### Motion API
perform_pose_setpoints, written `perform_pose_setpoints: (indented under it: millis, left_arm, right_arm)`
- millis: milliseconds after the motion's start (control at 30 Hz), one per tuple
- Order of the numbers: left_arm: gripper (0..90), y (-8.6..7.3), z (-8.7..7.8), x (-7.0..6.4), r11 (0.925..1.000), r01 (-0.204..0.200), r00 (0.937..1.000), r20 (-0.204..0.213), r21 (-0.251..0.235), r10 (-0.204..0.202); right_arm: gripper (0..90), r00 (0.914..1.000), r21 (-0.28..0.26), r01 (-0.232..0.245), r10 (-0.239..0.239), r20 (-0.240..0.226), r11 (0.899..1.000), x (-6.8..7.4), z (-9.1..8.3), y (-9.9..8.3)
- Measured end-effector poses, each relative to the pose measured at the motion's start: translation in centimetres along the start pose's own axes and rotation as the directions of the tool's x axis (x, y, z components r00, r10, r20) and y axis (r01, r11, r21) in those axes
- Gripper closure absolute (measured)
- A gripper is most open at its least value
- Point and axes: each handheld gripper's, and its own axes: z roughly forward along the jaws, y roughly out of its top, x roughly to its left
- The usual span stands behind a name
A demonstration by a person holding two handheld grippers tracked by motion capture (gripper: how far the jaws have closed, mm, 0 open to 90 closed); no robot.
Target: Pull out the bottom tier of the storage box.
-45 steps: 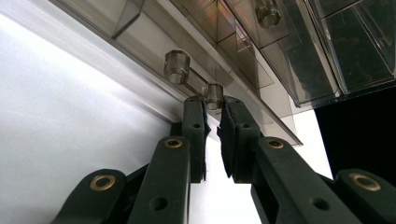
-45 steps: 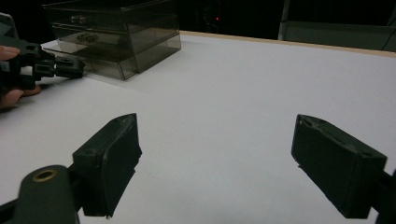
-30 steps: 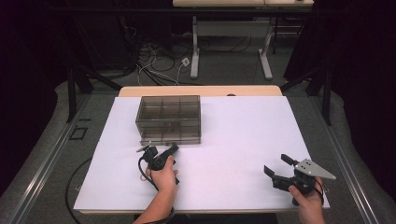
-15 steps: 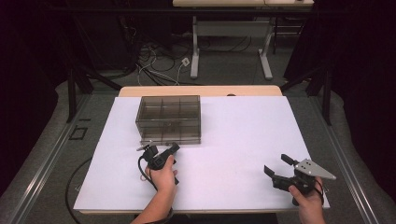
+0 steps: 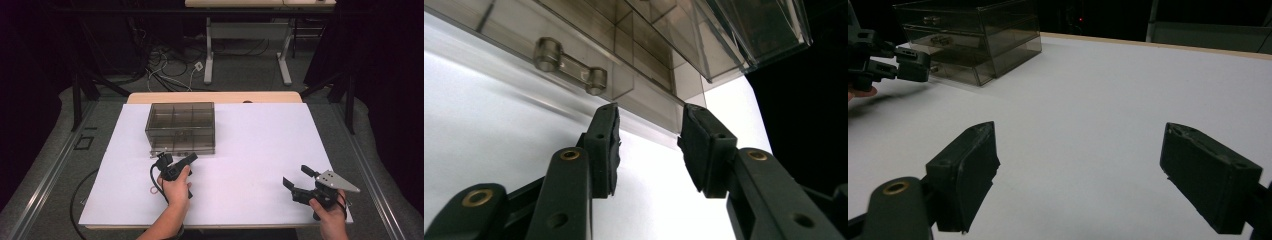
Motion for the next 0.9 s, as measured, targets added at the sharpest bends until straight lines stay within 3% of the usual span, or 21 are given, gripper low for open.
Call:
perform_pose_setpoints:
  millis: [100, 133, 633, 667, 900]
  left_arm:
    - [55.0, -0.03, -0.11, -0.12, 0.9999, -0.010, 1.0000, 0.001, 0.006, 0.010]
    - [54.5, -0.06, -0.19, -0.10, 0.9995, -0.029, 0.9996, 0.002, 0.015, 0.029]
    - [43.5, 0.28, -0.84, -0.39, 0.9969, -0.062, 0.9981, 0.006, 0.049, 0.062]
    - [43.3, 0.31, -0.91, -0.41, 0.9960, -0.067, 0.9977, 0.006, 0.059, 0.067]
    - [37.5, 0.51, -0.97, -0.52, 0.9897, -0.109, 0.9940, 0.008, 0.093, 0.109]
  right_arm:
    - [14.7, 1.0000, -0.002, -0.003, 0.003, 0.000, 1.000, 0.01, 0.00, -0.01]
    - [14.7, 1.0000, 0.000, -0.003, 0.003, 0.001, 1.000, 0.02, -0.02, -0.01]
    - [14.7, 0.9999, -0.013, 0.004, -0.003, 0.010, 1.000, 0.15, 0.18, -0.06]
    - [14.7, 1.0000, 0.016, 0.005, -0.005, -0.001, 1.000, 0.08, -0.03, 0.02]
    - [14.7, 1.0000, 0.004, 0.002, -0.002, 0.001, 1.000, 0.06, 0.04, -0.02]
